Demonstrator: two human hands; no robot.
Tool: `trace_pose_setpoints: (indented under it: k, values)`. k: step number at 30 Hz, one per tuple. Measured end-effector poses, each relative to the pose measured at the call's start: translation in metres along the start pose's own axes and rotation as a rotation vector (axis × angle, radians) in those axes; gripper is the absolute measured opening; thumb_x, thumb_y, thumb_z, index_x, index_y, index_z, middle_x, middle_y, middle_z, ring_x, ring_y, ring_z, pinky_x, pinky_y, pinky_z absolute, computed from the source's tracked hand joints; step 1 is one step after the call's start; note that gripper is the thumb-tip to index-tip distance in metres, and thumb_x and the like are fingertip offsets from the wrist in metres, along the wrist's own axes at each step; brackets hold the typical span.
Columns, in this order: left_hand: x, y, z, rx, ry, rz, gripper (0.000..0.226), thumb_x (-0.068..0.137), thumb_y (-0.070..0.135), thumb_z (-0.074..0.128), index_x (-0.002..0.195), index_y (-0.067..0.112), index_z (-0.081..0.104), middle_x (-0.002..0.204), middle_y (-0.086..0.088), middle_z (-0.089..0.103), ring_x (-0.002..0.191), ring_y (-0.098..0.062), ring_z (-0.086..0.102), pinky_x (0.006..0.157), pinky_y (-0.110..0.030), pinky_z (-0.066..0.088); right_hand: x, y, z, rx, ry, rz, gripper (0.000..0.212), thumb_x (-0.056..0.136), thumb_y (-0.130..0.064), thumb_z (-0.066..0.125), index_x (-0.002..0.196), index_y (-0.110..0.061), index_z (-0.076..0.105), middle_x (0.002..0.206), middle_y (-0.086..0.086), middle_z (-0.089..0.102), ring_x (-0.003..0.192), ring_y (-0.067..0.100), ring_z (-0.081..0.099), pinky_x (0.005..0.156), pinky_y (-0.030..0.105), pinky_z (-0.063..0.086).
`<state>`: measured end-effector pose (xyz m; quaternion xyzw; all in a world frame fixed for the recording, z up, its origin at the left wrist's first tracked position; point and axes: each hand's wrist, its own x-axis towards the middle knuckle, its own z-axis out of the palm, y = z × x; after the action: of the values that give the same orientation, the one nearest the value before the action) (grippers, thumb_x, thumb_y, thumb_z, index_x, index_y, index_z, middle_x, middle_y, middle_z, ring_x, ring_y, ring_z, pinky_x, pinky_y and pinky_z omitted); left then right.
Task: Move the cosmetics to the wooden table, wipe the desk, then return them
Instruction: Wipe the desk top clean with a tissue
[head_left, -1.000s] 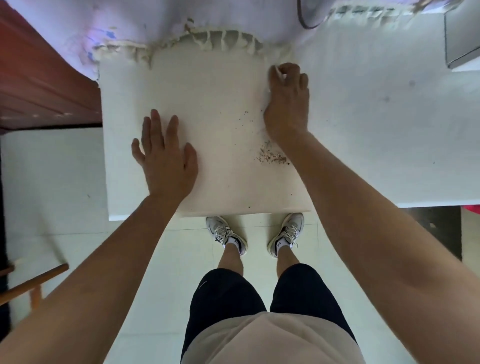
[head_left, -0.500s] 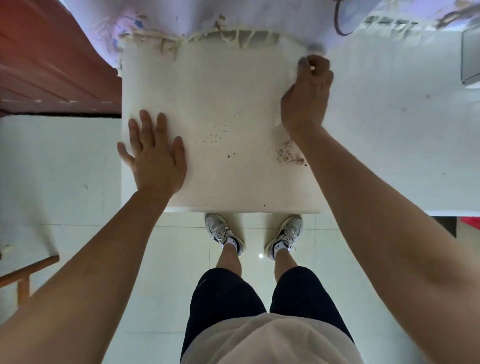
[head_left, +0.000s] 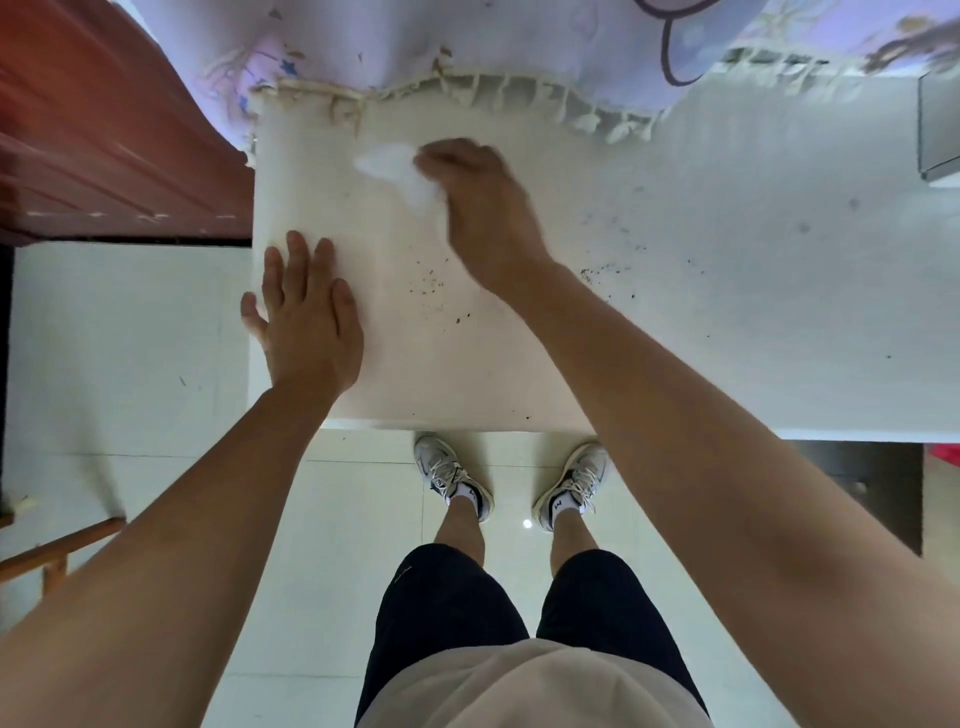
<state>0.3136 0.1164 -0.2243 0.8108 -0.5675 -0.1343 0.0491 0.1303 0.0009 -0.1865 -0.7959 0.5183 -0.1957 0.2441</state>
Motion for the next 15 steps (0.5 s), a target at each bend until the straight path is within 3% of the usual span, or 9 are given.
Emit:
trace_pose_setpoints:
  k: [3, 6, 8, 10, 12, 15]
  values:
    - [-0.002, 0.0, 0.008, 0.023, 0.01, -0.001, 0.055, 0.101, 0.036, 0.02, 0.155, 0.024, 0.019, 0.164, -0.001, 0.007, 0.15, -0.023, 0.001, 0.115, -0.058, 0.003, -0.037, 0.047, -0.047, 0.08, 0.457, 0.217, 0.053, 0.082, 0.009, 0.041, 0.125, -0.009, 0.066, 0.126, 0.008, 0.061, 0.114, 0.028, 0.055, 0.097, 0.021, 0.043]
    - [-0.001, -0.001, 0.013, 0.048, 0.021, -0.002, 0.057, 0.1, 0.038, 0.02, 0.155, 0.024, 0.017, 0.164, -0.002, 0.005, 0.15, -0.024, 0.0, 0.115, -0.06, 0.003, -0.083, 0.101, -0.084, -0.015, 0.627, 0.493, 0.058, 0.083, 0.008, 0.037, 0.13, -0.013, 0.063, 0.129, 0.01, 0.054, 0.117, 0.025, 0.052, 0.094, 0.009, 0.035]
    - [-0.001, -0.001, 0.015, 0.057, 0.028, -0.004, 0.058, 0.099, 0.038, 0.019, 0.154, 0.023, 0.016, 0.164, -0.002, 0.006, 0.15, -0.025, 0.001, 0.114, -0.061, 0.004, -0.111, 0.127, -0.09, -0.167, 0.507, 0.734, 0.059, 0.087, 0.005, 0.039, 0.139, -0.018, 0.053, 0.141, 0.01, 0.044, 0.125, 0.026, 0.045, 0.092, 0.015, 0.035]
    - [-0.003, -0.001, 0.017, 0.067, 0.036, -0.002, 0.058, 0.099, 0.038, 0.019, 0.154, 0.023, 0.016, 0.164, -0.003, 0.006, 0.15, -0.025, 0.002, 0.114, -0.061, 0.005, -0.127, 0.134, -0.08, -0.311, 0.325, 0.841, 0.061, 0.086, 0.006, 0.039, 0.142, -0.017, 0.047, 0.148, 0.011, 0.037, 0.127, 0.034, 0.039, 0.098, 0.031, 0.038]
    - [-0.003, 0.0, 0.017, 0.076, 0.037, -0.002, 0.058, 0.099, 0.038, 0.018, 0.154, 0.023, 0.015, 0.164, -0.004, 0.006, 0.15, -0.025, 0.001, 0.114, -0.061, 0.005, -0.126, 0.123, -0.062, -0.344, 0.259, 0.746, 0.064, 0.081, 0.01, 0.038, 0.14, -0.011, 0.048, 0.148, 0.014, 0.038, 0.122, 0.039, 0.041, 0.099, 0.034, 0.036]
    - [-0.002, -0.001, 0.017, 0.081, 0.031, -0.009, 0.058, 0.099, 0.038, 0.017, 0.155, 0.024, 0.013, 0.164, -0.004, 0.004, 0.15, -0.025, 0.0, 0.115, -0.061, 0.004, -0.103, 0.09, -0.028, -0.187, 0.201, 0.573, 0.063, 0.08, 0.011, 0.04, 0.139, -0.006, 0.05, 0.146, 0.017, 0.039, 0.121, 0.04, 0.041, 0.104, 0.035, 0.036]
